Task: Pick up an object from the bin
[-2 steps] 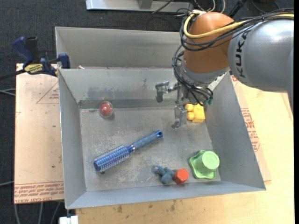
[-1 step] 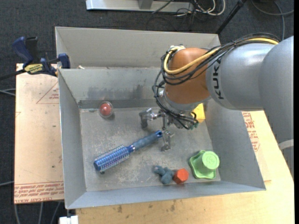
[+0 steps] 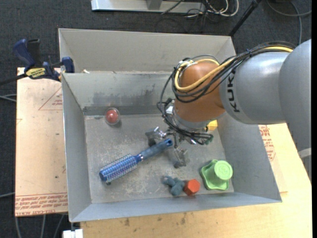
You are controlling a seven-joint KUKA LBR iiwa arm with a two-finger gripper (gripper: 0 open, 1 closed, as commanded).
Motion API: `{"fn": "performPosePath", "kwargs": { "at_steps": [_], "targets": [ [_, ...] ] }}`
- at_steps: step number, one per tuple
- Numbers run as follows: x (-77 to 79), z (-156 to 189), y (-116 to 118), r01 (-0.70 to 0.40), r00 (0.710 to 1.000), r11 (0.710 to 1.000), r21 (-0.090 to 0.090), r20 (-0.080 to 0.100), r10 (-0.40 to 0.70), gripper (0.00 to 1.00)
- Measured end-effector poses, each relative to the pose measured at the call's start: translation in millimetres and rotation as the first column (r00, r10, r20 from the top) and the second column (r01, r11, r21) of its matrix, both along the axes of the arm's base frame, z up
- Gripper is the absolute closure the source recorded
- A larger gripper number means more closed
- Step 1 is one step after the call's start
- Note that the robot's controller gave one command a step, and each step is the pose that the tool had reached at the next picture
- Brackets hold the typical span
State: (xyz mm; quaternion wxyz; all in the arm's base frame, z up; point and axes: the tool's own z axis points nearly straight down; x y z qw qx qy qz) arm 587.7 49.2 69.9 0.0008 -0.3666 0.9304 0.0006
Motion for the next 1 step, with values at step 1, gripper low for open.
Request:
{"fn": "performPosePath", "kwargs": {
  "at_steps": [1],
  "targets": [
    [0.6,0.7,-0.2,0.001,1.000,1.000,0.000,0.001,-0.001,1.00]
  ]
}}
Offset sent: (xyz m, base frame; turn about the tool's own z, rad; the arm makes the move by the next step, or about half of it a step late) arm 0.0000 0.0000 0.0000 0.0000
